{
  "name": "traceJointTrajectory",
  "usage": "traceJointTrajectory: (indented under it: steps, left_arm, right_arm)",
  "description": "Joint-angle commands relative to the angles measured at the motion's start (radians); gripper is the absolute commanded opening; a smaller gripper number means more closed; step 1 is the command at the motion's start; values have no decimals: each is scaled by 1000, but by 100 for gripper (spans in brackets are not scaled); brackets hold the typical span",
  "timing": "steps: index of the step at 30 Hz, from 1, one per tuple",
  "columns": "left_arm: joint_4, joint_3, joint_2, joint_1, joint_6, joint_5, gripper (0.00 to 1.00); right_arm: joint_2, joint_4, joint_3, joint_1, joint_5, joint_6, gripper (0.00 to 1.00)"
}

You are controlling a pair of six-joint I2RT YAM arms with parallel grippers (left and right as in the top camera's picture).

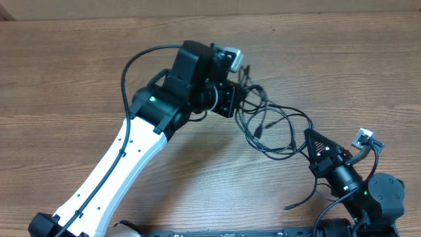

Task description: Untangle cables

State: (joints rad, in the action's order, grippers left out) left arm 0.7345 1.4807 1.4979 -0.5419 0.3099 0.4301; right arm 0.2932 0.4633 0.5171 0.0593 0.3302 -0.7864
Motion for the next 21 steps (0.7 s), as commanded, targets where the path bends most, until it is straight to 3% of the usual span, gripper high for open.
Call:
traceJointTrajectory:
  steps: [1, 6, 14, 21]
  left_arm:
    - [53, 27, -14, 48, 60, -156, 4]
    - [83, 27, -14, 92, 230, -161, 4]
    - [8, 27, -14, 95, 158, 18, 4]
    - [-8, 27, -14, 93, 157, 198, 4]
  right_arm:
    - [-1, 23, 8, -3, -124, -70, 3]
    - [-1, 82, 8, -3, -205, -161, 4]
    - [-1, 146, 8, -3, -258, -167, 4]
    - [-1, 279, 8, -3, -394, -345, 3]
